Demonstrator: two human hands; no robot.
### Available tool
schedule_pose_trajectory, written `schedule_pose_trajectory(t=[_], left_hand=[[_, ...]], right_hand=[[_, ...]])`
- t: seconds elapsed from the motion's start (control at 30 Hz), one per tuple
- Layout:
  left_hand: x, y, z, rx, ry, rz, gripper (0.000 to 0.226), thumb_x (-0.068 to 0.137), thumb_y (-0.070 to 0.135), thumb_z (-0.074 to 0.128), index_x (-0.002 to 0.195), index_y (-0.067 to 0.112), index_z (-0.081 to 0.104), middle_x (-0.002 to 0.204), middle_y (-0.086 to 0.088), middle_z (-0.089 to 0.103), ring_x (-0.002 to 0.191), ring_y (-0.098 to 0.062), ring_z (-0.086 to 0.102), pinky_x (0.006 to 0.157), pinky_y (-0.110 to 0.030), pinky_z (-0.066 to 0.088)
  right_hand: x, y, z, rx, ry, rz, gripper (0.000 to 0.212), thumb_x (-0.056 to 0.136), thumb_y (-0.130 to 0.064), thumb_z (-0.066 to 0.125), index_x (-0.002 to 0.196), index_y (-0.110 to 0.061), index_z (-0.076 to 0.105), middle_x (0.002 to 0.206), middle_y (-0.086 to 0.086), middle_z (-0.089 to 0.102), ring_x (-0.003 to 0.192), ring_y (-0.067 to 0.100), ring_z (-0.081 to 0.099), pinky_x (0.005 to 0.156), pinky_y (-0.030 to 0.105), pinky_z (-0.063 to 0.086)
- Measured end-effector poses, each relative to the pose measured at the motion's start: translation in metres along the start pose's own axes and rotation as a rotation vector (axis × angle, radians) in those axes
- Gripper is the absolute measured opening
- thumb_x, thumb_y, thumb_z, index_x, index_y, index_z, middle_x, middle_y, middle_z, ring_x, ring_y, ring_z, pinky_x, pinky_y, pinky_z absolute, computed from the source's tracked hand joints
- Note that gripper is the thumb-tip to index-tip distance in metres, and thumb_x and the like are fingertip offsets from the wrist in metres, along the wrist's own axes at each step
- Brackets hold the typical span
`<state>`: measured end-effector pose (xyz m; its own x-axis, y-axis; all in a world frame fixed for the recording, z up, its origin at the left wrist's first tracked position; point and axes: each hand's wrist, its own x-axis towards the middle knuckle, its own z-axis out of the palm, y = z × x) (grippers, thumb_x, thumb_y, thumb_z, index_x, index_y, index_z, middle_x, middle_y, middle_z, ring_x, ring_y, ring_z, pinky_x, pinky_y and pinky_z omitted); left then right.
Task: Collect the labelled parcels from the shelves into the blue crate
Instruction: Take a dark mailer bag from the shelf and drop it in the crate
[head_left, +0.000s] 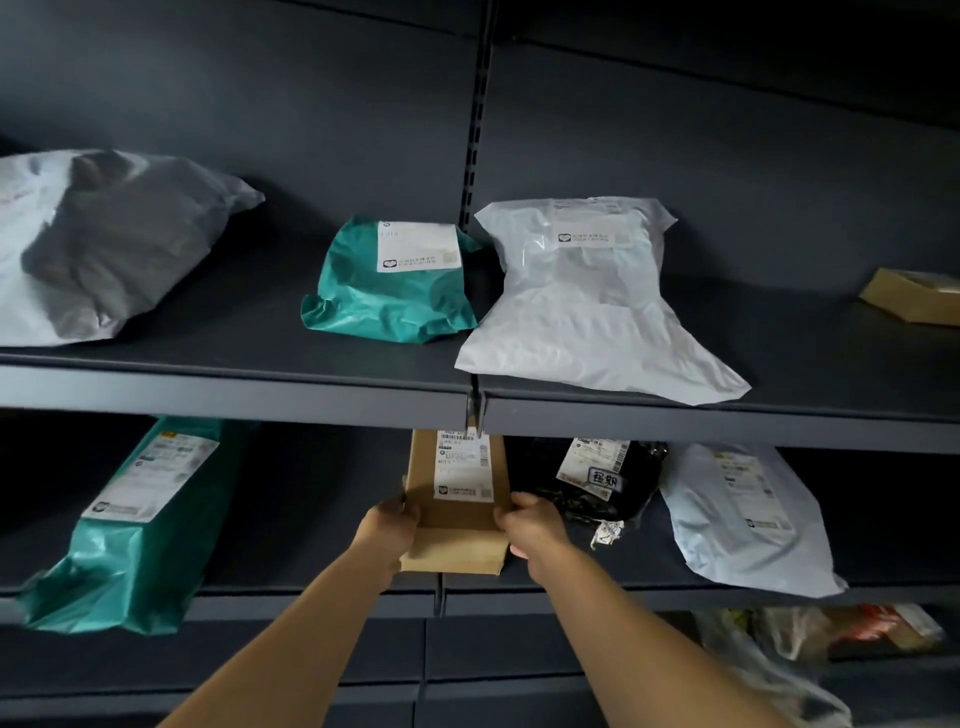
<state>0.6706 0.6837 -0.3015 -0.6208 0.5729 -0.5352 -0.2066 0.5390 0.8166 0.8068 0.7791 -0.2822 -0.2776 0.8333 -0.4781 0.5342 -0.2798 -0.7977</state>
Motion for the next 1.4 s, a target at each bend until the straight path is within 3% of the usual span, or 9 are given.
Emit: schedule_pose_trajectory(t=[0.2, 0.33, 0.43, 0.67, 0.8, 0.97, 1.13, 1.27, 1.4], left_hand=[[0.004, -0.003, -0.005, -0.088, 0.047, 0.028, 0.044, 0.093, 0.005, 0.047, 0.132, 0.022, 0.055, 0.086, -0.002, 0.06, 0.078, -0.024, 0.054, 0.08, -0.039, 0.052], [0.006, -0.003, -0.009, -0.135, 0.064, 0.067, 0.049, 0.09, -0.003, 0.048, 0.133, 0.019, 0.055, 0.125, -0.005, 0.061, 0.11, -0.024, 0.059, 0.1, -0.042, 0.049], [0.006, -0.003, -0.011, -0.154, 0.072, 0.101, 0.049, 0.089, -0.003, 0.051, 0.134, 0.017, 0.054, 0.13, -0.004, 0.06, 0.118, -0.026, 0.057, 0.105, -0.043, 0.045], [0.002, -0.003, -0.015, -0.142, 0.073, 0.116, 0.048, 0.09, -0.001, 0.05, 0.134, 0.017, 0.054, 0.127, -0.003, 0.06, 0.113, -0.024, 0.058, 0.102, -0.043, 0.048], [0.004, -0.003, -0.019, -0.132, 0.072, 0.081, 0.047, 0.091, -0.001, 0.05, 0.132, 0.022, 0.056, 0.109, 0.0, 0.062, 0.092, -0.024, 0.059, 0.092, -0.048, 0.053], [0.008, -0.005, -0.023, -0.024, 0.08, 0.055, 0.045, 0.092, 0.001, 0.043, 0.127, 0.023, 0.059, 0.082, -0.002, 0.06, 0.083, -0.028, 0.057, 0.082, -0.041, 0.053], [0.011, 0.0, -0.023, 0.105, 0.108, 0.067, 0.033, 0.092, 0.006, 0.043, 0.12, 0.009, 0.059, 0.103, -0.015, 0.065, 0.096, -0.033, 0.063, 0.088, -0.043, 0.053], [0.006, 0.019, -0.01, 0.237, 0.159, 0.167, 0.029, 0.09, 0.014, 0.045, 0.118, 0.014, 0.054, 0.102, -0.01, 0.062, 0.09, -0.028, 0.06, 0.072, -0.034, 0.051], [0.001, 0.038, 0.016, 0.368, 0.203, 0.321, 0.045, 0.081, 0.013, 0.047, 0.125, 0.022, 0.056, 0.119, -0.011, 0.057, 0.111, -0.033, 0.054, 0.091, -0.047, 0.051]], right_hand=[[0.006, 0.006, 0.004, 0.087, 0.068, -0.027, 0.051, 0.083, -0.003, 0.066, 0.131, -0.017, 0.057, 0.128, 0.004, 0.063, 0.111, 0.02, 0.063, 0.097, 0.037, 0.053], [0.005, 0.003, 0.004, 0.166, 0.084, -0.057, 0.052, 0.082, 0.001, 0.067, 0.129, -0.018, 0.058, 0.129, 0.003, 0.061, 0.113, 0.02, 0.06, 0.098, 0.037, 0.051], [0.005, 0.002, 0.004, 0.175, 0.09, -0.088, 0.052, 0.08, 0.001, 0.067, 0.128, -0.018, 0.058, 0.127, 0.003, 0.061, 0.11, 0.02, 0.062, 0.095, 0.035, 0.052], [0.004, 0.002, 0.004, 0.181, 0.082, -0.093, 0.053, 0.081, 0.001, 0.068, 0.13, -0.016, 0.057, 0.128, 0.004, 0.06, 0.1, 0.016, 0.062, 0.087, 0.032, 0.055], [0.006, 0.002, 0.008, 0.17, 0.071, -0.074, 0.053, 0.081, 0.0, 0.068, 0.131, -0.015, 0.056, 0.127, 0.005, 0.061, 0.111, 0.021, 0.061, 0.099, 0.038, 0.05], [0.012, 0.006, 0.017, 0.1, 0.045, -0.023, 0.051, 0.082, 0.003, 0.061, 0.13, -0.015, 0.057, 0.128, 0.005, 0.063, 0.112, 0.022, 0.061, 0.097, 0.038, 0.052], [0.013, 0.007, 0.013, 0.04, 0.048, -0.028, 0.045, 0.082, -0.001, 0.064, 0.126, -0.011, 0.06, 0.126, 0.006, 0.063, 0.112, 0.023, 0.061, 0.098, 0.038, 0.052], [0.016, 0.004, -0.003, 0.044, 0.099, -0.05, 0.041, 0.083, -0.007, 0.068, 0.123, -0.01, 0.062, 0.126, 0.007, 0.063, 0.114, 0.023, 0.06, 0.098, 0.04, 0.052], [0.021, 0.003, -0.032, 0.092, 0.169, -0.066, 0.033, 0.082, -0.009, 0.069, 0.115, -0.007, 0.066, 0.118, 0.008, 0.066, 0.104, 0.021, 0.06, 0.096, 0.039, 0.052]])
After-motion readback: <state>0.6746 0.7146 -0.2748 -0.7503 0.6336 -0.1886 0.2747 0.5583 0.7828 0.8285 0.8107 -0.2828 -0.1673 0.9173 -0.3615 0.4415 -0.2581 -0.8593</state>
